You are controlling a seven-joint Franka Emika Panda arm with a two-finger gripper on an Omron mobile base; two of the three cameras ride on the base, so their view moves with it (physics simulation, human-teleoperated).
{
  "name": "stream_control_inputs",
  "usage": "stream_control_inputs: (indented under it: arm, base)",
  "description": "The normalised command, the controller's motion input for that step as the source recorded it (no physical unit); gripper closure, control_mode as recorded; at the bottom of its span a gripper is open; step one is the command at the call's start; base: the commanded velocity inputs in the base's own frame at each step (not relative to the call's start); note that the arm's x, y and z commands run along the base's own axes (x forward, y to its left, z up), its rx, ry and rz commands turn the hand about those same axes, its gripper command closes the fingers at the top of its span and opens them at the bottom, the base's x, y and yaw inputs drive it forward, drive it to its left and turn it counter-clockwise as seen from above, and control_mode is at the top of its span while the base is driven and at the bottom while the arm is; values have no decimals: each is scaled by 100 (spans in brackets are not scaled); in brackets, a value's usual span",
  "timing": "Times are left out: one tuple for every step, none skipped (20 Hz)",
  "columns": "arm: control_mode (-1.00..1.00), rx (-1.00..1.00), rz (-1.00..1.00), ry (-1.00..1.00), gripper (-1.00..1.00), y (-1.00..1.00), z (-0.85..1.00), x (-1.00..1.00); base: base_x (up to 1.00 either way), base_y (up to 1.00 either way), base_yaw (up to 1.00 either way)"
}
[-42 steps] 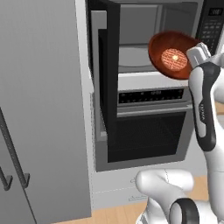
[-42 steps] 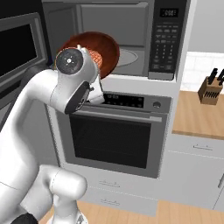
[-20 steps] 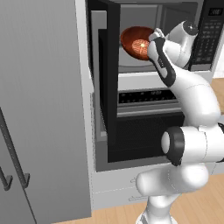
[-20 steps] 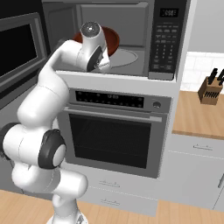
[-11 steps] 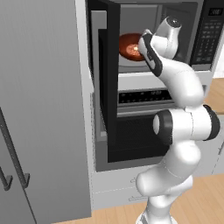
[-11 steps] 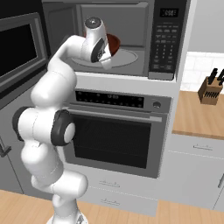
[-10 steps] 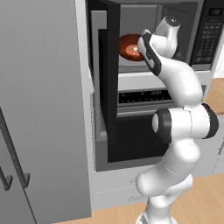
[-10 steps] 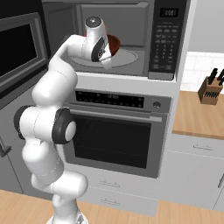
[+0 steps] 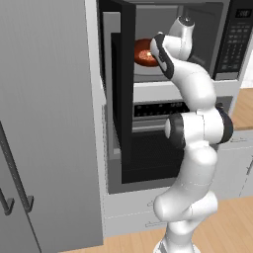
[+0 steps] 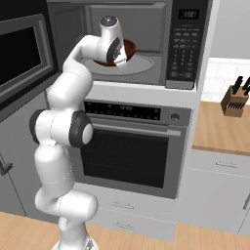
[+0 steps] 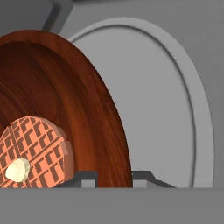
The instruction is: Open the microwave, place the bowl with waffle inside the microwave, then close the microwave door and turn it on.
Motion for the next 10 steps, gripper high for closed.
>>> stream_control_inputs:
  arm:
    - [-100, 0, 0, 0, 100, 1, 0, 69]
    - [-100, 0, 0, 0, 100, 1, 0, 73]
    - [-100, 0, 0, 1, 100, 2, 0, 71]
    - [-100, 0, 0, 2, 100, 3, 0, 70]
    - [-100, 0, 0, 3, 100, 0, 0, 54]
    - [-100, 0, 0, 5, 100, 0, 0, 37]
    - [-100, 0, 0, 9, 100, 0, 0, 19]
    - [-100, -1, 0, 16, 100, 0, -13, 4]
    - [-100, -2, 0, 20, 100, 0, -24, 0]
    - [-100, -3, 0, 21, 100, 0, -33, 0]
  base:
    - [0, 0, 0]
    - [0, 0, 0]
    - [0, 0, 0]
    - [0, 0, 0]
    - [0, 0, 0]
    - [0, 0, 0]
    - [0, 0, 0]
    - [0, 0, 0]
    - [0, 0, 0]
    - [0, 0, 0]
